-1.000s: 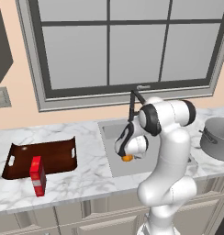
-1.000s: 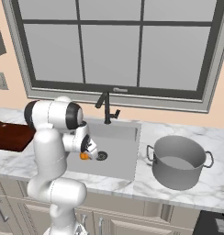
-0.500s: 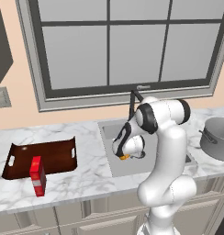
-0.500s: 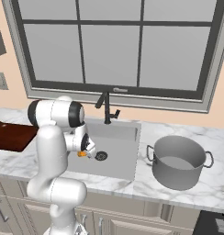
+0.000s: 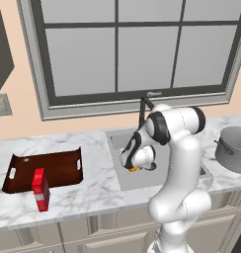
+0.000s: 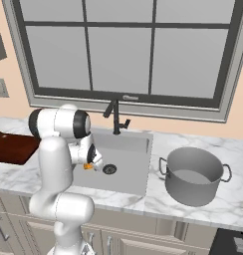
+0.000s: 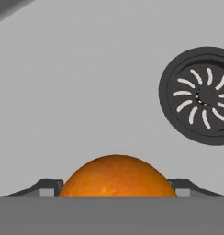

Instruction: Pick up all produce items and place them in the sink. Turn on the sink faucet to wash them. Then turn the sink off and put them in the tray.

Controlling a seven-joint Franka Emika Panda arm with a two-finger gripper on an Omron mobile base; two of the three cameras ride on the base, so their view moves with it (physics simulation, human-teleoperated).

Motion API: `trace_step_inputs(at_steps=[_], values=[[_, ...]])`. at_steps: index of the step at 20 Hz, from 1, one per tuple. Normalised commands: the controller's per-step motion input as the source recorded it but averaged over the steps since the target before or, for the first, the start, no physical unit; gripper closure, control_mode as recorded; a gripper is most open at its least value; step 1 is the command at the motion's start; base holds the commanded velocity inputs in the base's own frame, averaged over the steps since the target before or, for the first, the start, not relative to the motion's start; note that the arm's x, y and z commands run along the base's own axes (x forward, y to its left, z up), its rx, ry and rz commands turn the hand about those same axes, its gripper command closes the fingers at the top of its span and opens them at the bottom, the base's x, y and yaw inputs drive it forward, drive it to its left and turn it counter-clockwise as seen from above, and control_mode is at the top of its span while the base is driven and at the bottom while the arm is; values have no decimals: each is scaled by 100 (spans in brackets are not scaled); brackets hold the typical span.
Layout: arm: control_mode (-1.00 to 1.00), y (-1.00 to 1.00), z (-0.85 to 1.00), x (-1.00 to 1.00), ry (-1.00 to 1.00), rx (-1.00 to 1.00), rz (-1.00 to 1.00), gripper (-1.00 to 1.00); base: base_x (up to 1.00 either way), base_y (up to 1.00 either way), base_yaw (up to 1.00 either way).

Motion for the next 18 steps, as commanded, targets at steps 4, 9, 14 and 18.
trace_step_inputs(at_steps=[4, 9, 14, 18], values=[[-100, 0, 58, -18, -3, 0, -7, 100, 0, 0, 0], [-100, 0, 75, -12, -3, 0, -6, 100, 0, 0, 0], [-100, 3, 83, -10, -4, 0, -5, 100, 0, 0, 0], [-100, 19, 83, -4, -2, -1, -1, 100, 0, 0, 0]])
